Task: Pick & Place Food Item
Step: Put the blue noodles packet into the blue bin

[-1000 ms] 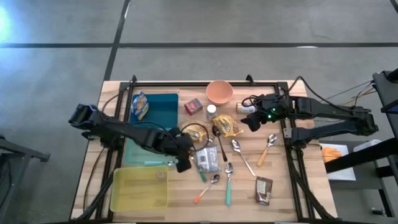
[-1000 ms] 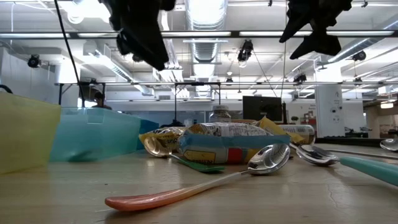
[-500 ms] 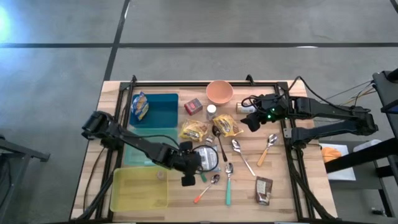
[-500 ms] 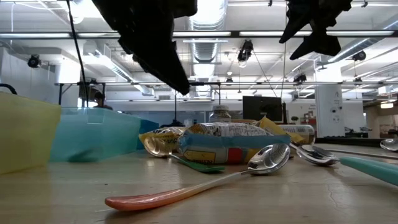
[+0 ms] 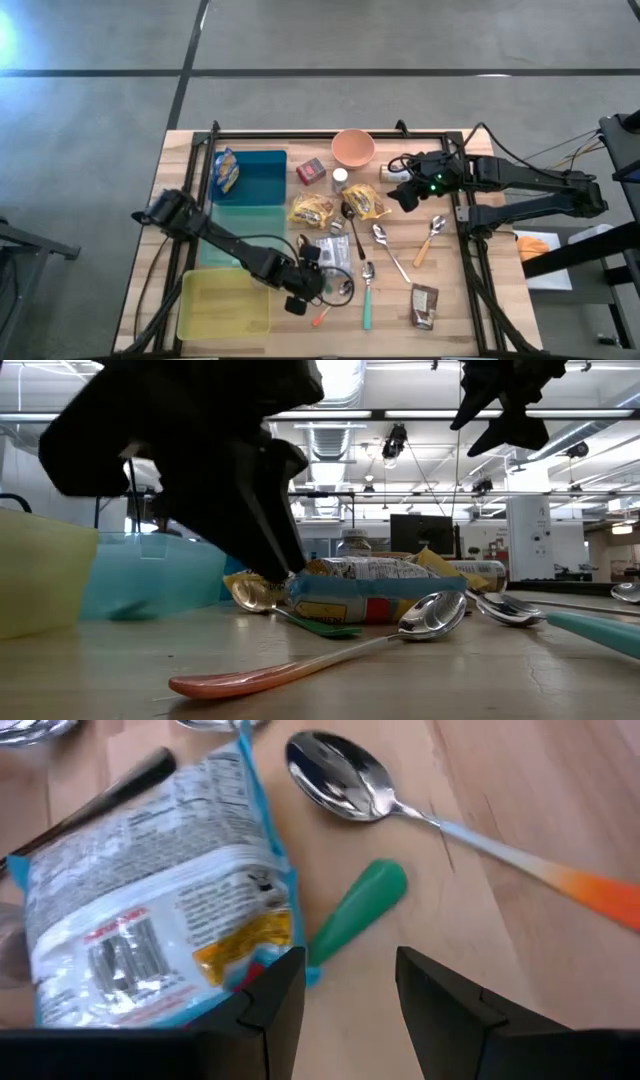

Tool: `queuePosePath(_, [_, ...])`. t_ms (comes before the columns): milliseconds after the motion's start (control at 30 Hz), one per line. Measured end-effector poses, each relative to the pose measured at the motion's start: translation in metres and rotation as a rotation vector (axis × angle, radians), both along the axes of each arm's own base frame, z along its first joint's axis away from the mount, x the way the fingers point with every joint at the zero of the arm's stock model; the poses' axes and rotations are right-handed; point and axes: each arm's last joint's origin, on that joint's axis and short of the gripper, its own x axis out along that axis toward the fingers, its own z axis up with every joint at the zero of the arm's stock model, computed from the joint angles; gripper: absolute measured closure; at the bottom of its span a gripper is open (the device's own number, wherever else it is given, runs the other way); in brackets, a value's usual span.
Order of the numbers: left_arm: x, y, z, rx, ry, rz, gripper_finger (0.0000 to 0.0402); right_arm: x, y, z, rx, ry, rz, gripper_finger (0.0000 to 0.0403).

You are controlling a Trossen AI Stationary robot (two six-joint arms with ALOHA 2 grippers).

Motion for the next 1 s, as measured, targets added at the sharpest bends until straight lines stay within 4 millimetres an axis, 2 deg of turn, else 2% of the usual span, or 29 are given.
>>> queuePosePath(300, [0.001,0.002,-0.004,0.081,-0.021,0.036,0.0233,0.001,0.007,0.0,0.006,-0.001,0.039,0.0161])
queuePosePath(667, [0.0,0.005,-0.008,0.133,-0.034,0.068,0.0179,0.001,0.011,0.0,0.006,-0.001,0.054,0.0161])
queuePosePath(833, [-0.004,0.008,-0.016,0.14,-0.042,0.075,0.0176,0.001,0.011,0.0,0.003,-0.001,0.057,0.0161])
queuePosePath(1000, [-0.007,0.012,-0.021,0.22,-0.062,0.119,0.0178,0.001,0.011,0.0,0.0,0.0,0.06,0.0161])
